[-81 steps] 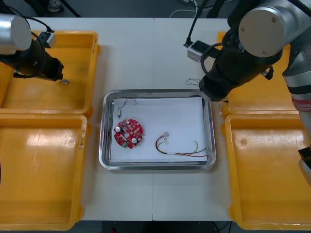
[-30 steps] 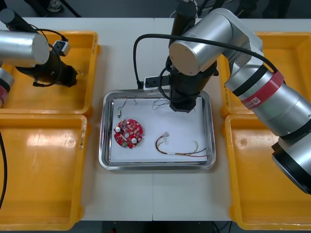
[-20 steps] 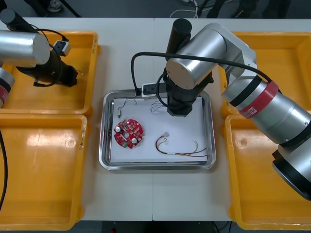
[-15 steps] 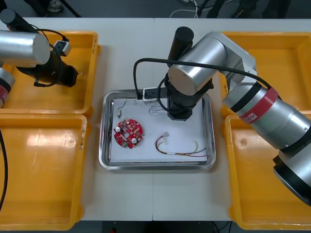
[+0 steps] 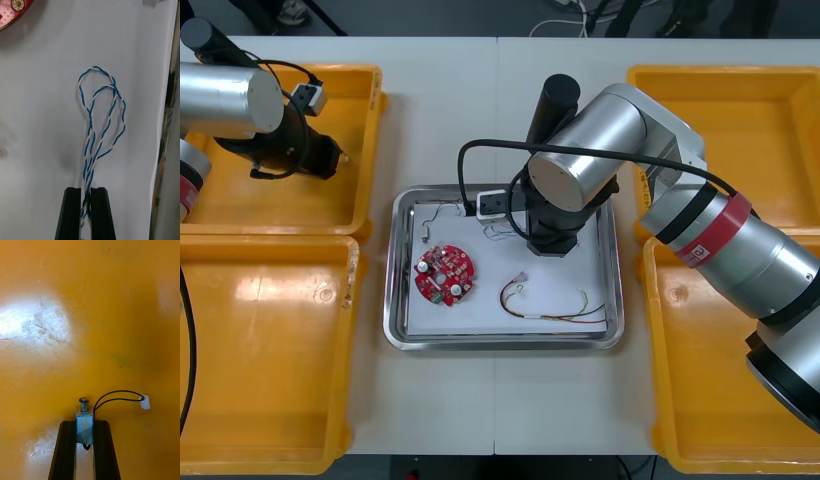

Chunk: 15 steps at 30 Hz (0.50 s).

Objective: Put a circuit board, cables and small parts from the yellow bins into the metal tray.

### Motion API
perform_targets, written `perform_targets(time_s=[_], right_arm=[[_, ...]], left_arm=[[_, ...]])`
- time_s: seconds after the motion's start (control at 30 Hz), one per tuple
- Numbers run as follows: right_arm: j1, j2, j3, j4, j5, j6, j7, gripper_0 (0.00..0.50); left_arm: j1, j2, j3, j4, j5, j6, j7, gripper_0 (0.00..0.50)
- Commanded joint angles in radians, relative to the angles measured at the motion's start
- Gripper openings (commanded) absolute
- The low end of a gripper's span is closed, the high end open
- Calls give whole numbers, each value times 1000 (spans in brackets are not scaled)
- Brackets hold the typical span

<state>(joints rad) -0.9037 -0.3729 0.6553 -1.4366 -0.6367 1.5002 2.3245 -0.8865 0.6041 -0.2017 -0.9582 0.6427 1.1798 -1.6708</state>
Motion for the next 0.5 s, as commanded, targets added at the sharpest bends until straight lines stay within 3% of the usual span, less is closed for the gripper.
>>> perform_targets(time_s=[0.03, 0.1, 0.13, 0.17, 0.23, 0.5], right_arm=[[0, -21, 15, -15, 14, -11, 26, 177], [0, -23, 15, -15, 18, -12, 22, 326], [0, -23, 15, -15, 18, -12, 22, 326], [-1, -21, 13, -15, 18, -12, 21, 425], [0, -23, 13, -15, 17, -11, 19, 500], [-3, -23, -36, -16, 0, 18, 24, 500]], left_arm=[[-37, -17, -12, 1, 5, 4, -63, 0], [-37, -9, 7, -7, 0, 32, -64, 0], [-37, -9, 7, -7, 0, 32, -64, 0], [-37, -4, 27, -20, -6, 64, -70, 0], [-37, -1, 57, -43, -17, 113, -72, 0], [-32, 3, 154, -145, -115, 282, -76, 0]])
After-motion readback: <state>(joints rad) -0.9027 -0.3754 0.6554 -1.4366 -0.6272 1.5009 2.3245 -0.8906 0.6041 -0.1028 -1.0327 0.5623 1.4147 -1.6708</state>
